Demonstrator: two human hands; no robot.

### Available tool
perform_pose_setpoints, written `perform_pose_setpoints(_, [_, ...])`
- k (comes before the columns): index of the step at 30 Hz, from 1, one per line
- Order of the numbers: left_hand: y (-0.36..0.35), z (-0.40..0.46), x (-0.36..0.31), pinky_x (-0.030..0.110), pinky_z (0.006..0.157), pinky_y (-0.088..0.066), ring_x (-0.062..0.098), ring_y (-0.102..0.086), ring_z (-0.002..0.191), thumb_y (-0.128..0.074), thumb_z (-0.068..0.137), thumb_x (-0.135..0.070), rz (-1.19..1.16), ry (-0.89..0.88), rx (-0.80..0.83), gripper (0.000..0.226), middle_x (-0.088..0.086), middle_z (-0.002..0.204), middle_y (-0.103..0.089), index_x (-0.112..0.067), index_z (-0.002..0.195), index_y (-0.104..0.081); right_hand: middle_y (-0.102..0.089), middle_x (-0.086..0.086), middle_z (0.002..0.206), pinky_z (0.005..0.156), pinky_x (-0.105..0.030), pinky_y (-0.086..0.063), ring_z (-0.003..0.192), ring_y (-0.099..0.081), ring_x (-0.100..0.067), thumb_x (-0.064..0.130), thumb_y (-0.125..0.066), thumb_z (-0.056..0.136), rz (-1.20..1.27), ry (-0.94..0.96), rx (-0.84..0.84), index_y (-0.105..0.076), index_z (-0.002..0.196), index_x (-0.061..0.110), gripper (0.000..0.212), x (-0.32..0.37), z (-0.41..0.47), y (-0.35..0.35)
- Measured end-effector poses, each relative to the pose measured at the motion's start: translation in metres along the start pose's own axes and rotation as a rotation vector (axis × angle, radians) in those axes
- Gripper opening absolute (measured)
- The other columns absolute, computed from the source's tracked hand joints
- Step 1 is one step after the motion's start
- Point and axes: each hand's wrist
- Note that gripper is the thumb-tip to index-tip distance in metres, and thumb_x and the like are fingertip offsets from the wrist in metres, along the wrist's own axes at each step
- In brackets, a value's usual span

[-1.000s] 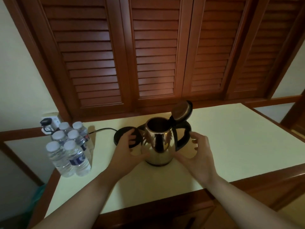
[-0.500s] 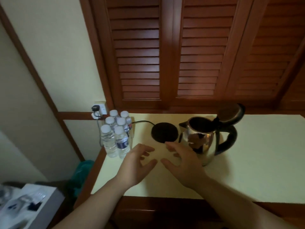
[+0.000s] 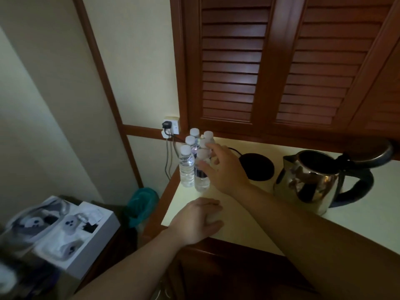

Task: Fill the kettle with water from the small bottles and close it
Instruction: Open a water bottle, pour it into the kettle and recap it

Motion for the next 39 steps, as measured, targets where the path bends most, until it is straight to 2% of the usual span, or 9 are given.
perform_pose_setpoints(5, [-0.002,-0.002,0.003,0.008,0.112,-0.027,0.000,-0.048,0.135,-0.067,0.089,-0.056,-0.005,-0.003,-0.025,0.053,-0.011,0.146,-0.059,-0.029,0.135,-0.068,-0.050,-0.004,0.148,0.103,-0.043,-0.049,0.126,-0.055,-0.027,0.041,-0.063,0.102,-0.107,-0.010,0.138,-0.059,0.142,0.031,0.042,0.004,0.017,-0.003])
perform_pose_setpoints(9, [-0.004,-0.002,0.004,0.011,0.113,-0.030,-0.001,-0.049,0.135,-0.066,0.089,-0.057,-0.001,0.000,-0.039,0.054,-0.013,0.146,-0.058,-0.030,0.135,-0.067,-0.054,0.000,0.128,0.090,-0.041,-0.052,0.106,-0.056,-0.023,0.031,-0.065,0.100,-0.148,0.017,0.157,-0.062,0.129,0.024,0.030,0.005,0.021,0.008])
perform_pose_setpoints(13, [-0.005,0.000,0.004,0.015,0.114,-0.033,-0.001,-0.049,0.134,-0.068,0.088,-0.056,0.008,-0.008,-0.038,0.053,-0.013,0.145,-0.059,-0.029,0.135,-0.068,-0.058,-0.004,0.123,0.088,-0.038,-0.048,0.104,-0.056,-0.021,0.030,-0.069,0.098,-0.169,0.003,0.135,-0.060,0.133,0.012,0.040,0.001,0.020,0.021])
perform_pose_setpoints(16, [-0.004,0.001,0.003,0.024,0.113,-0.041,0.001,-0.052,0.130,-0.072,0.086,-0.054,-0.004,0.027,-0.051,0.056,-0.012,0.141,-0.062,-0.028,0.135,-0.067,-0.054,0.000,0.103,0.074,-0.033,-0.040,0.087,-0.051,-0.018,0.030,-0.072,0.096,-0.165,-0.015,0.063,-0.066,0.114,0.010,0.028,-0.007,0.014,0.036])
perform_pose_setpoints(19, [-0.007,0.009,-0.005,0.017,0.102,-0.045,0.002,-0.058,0.121,-0.076,0.082,-0.058,-0.054,0.144,-0.139,0.068,-0.015,0.133,-0.062,-0.029,0.141,-0.059,-0.056,-0.002,0.094,0.065,-0.032,-0.041,0.078,-0.051,-0.018,0.034,-0.078,0.091,-0.156,-0.029,0.029,-0.064,0.097,0.010,0.028,-0.017,0.004,0.056])
perform_pose_setpoints(24, [-0.014,0.050,-0.037,0.026,0.099,-0.051,0.000,-0.055,0.121,-0.085,0.067,-0.061,-0.284,0.231,-0.266,0.097,-0.018,0.137,-0.055,-0.030,0.147,-0.041,-0.060,0.001,0.087,0.066,-0.032,-0.048,0.077,-0.057,-0.015,0.046,-0.083,0.085,-0.208,-0.063,0.053,-0.065,0.092,0.014,0.037,-0.024,-0.017,0.082])
perform_pose_setpoints(30, [-0.010,0.082,-0.061,0.026,0.083,-0.059,-0.002,-0.068,0.096,-0.091,0.073,-0.039,-0.440,0.133,-0.202,0.050,-0.018,0.105,-0.073,-0.036,0.115,-0.063,-0.068,0.000,0.085,0.071,-0.040,-0.058,0.079,-0.065,-0.017,0.052,-0.084,0.082,-0.194,-0.141,0.156,-0.070,0.090,0.016,0.039,-0.020,-0.031,0.109])
perform_pose_setpoints(35, [-0.007,0.084,-0.058,0.015,0.076,-0.052,0.005,-0.071,0.092,-0.091,0.076,-0.024,-0.512,0.069,-0.074,0.036,-0.011,0.098,-0.074,-0.028,0.104,-0.069,-0.062,0.001,0.089,0.071,-0.043,-0.054,0.078,-0.059,-0.018,0.051,-0.079,0.087,-0.402,-0.042,0.395,-0.062,0.089,0.021,0.035,-0.014,-0.022,0.127])
perform_pose_setpoints(39, [-0.002,0.087,-0.055,0.027,0.084,-0.057,0.010,-0.072,0.097,-0.090,0.077,-0.022,-0.545,0.051,0.002,0.035,-0.004,0.100,-0.075,-0.023,0.105,-0.069,-0.061,0.006,0.094,0.072,-0.035,-0.052,0.081,-0.057,-0.010,0.040,-0.076,0.093,-0.483,0.065,0.572,-0.067,0.097,0.023,0.020,-0.007,-0.010,0.137])
Point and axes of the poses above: each hand's wrist, its own z-axis towards the middle knuckle, its own y-axis out of the back of the hand, x = y × z
